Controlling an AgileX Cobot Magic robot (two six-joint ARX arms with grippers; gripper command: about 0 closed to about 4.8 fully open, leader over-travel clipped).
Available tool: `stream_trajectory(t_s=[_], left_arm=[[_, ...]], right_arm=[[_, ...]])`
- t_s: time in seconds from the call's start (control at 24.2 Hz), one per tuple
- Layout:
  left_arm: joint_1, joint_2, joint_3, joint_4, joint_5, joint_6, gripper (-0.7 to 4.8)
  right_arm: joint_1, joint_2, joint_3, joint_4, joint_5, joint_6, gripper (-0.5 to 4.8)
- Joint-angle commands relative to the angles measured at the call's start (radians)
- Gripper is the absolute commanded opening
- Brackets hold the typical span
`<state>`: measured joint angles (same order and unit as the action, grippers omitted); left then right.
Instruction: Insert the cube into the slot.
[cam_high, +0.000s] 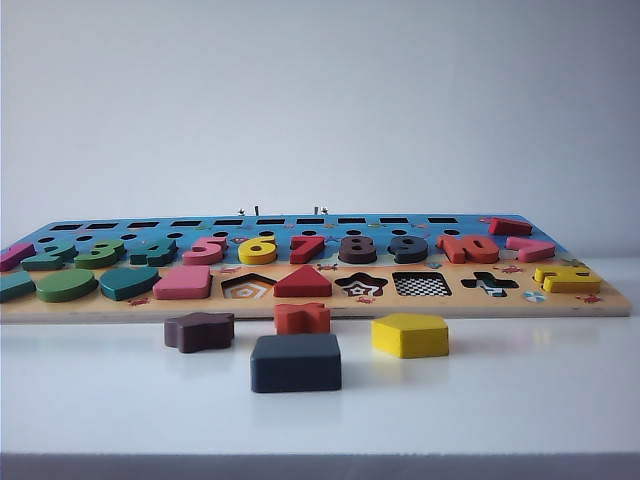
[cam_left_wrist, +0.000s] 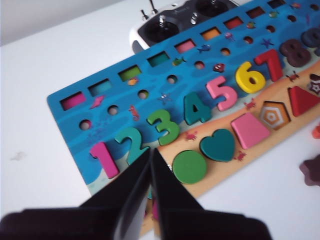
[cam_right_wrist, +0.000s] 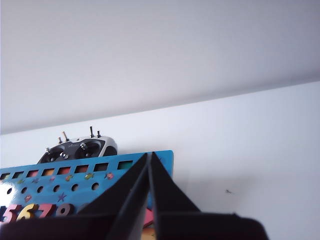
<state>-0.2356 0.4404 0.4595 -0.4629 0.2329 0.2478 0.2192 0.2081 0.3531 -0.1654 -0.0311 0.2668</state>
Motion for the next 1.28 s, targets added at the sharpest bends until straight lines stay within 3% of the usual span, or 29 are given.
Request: stream_trajectory(t_s=[0.04, 0.25, 0.37, 0.45, 0.66, 0.83, 0.91, 1.12, 1.28], left_arm=[[-0.046, 0.059, 0.074, -0.095, 0.008, 0.026, 0.17], [-0.109, 0.145, 0.178, -0.183, 0.072, 0.025, 0.17], [-0.154, 0.201, 0.238, -0.251, 0.132, 0.025, 0.17], [-0.172, 0.224, 0.259, -0.281, 0.151, 0.025, 0.17], [-0.205, 0.273, 0.304, -0.347, 0.193, 0.025, 0.17], [-0.230, 0.347, 0.375, -0.410, 0.270, 0.025, 0.17], [-0.238, 0.388, 0.410, -0.436, 0.299, 0.024, 0.17], [-0.238, 0.451, 0.452, -0.447, 0.334, 0.025, 0.17], [-0.238, 0.486, 0.462, -0.401, 0.354, 0.025, 0.17]], right_arm=[[0.023, 0.087, 0.081, -0.072, -0.053, -0.002, 0.01], [0.062, 0.270, 0.233, -0.191, -0.242, -0.068, 0.01], [0.118, 0.423, 0.359, -0.274, -0.422, -0.206, 0.10], [0.151, 0.484, 0.412, -0.314, -0.451, -0.275, 0.31], [0.255, 0.649, 0.562, -0.477, -0.452, -0.454, 1.45], [0.387, 0.813, 0.679, -0.605, -0.427, -0.547, 3.45], [0.451, 0.866, 0.693, -0.612, -0.334, -0.556, 3.98], [0.557, 0.954, 0.695, -0.653, -0.102, -0.565, 3.99], [0.656, 1.012, 0.695, -0.676, -0.030, -0.657, 3.85]])
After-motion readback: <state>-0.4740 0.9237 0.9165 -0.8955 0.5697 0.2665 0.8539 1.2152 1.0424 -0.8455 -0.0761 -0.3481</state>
